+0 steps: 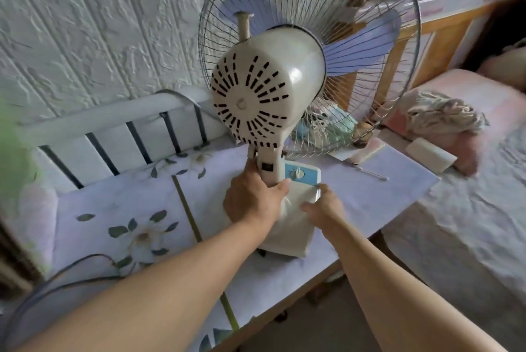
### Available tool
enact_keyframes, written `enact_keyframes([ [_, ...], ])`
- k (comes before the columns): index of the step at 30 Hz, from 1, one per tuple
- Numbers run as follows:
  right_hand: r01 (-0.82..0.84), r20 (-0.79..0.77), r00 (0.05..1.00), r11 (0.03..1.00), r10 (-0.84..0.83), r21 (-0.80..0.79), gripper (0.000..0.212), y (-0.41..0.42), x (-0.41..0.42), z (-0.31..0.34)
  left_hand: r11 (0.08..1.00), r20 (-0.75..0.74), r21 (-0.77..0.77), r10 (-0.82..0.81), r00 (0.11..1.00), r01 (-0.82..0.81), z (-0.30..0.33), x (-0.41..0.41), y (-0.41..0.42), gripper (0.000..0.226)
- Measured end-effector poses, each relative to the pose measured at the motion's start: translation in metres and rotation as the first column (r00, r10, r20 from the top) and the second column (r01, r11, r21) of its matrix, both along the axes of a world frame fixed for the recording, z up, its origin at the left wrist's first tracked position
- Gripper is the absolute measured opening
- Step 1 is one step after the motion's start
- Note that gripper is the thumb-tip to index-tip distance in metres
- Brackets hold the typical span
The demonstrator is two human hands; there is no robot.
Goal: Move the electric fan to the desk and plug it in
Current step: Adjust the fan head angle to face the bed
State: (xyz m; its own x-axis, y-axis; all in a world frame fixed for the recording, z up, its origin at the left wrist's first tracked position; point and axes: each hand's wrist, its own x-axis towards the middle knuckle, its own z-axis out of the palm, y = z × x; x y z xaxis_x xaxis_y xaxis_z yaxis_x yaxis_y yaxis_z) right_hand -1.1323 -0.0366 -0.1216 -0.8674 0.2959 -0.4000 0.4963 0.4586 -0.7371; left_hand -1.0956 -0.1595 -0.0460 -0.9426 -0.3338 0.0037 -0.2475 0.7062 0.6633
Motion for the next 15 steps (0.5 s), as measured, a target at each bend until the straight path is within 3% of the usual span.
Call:
enact_keyframes([
  [6,0.114,0.099,0.989,0.991,-0.107,-0.064,0.053,-0.003,0.0,-0.001,0.996,-0.01,0.015,-0.09,0.996,0.09,0.003,-0.004,-0.013,0.053],
  [15,0.283,0.096,0.958,0.942,-0.269,-0.181,0.056,-0.027,0.019,-0.02,0.941,0.082,0.091,-0.332,0.94,0.325,0.01,-0.027,-0.056,0.049],
])
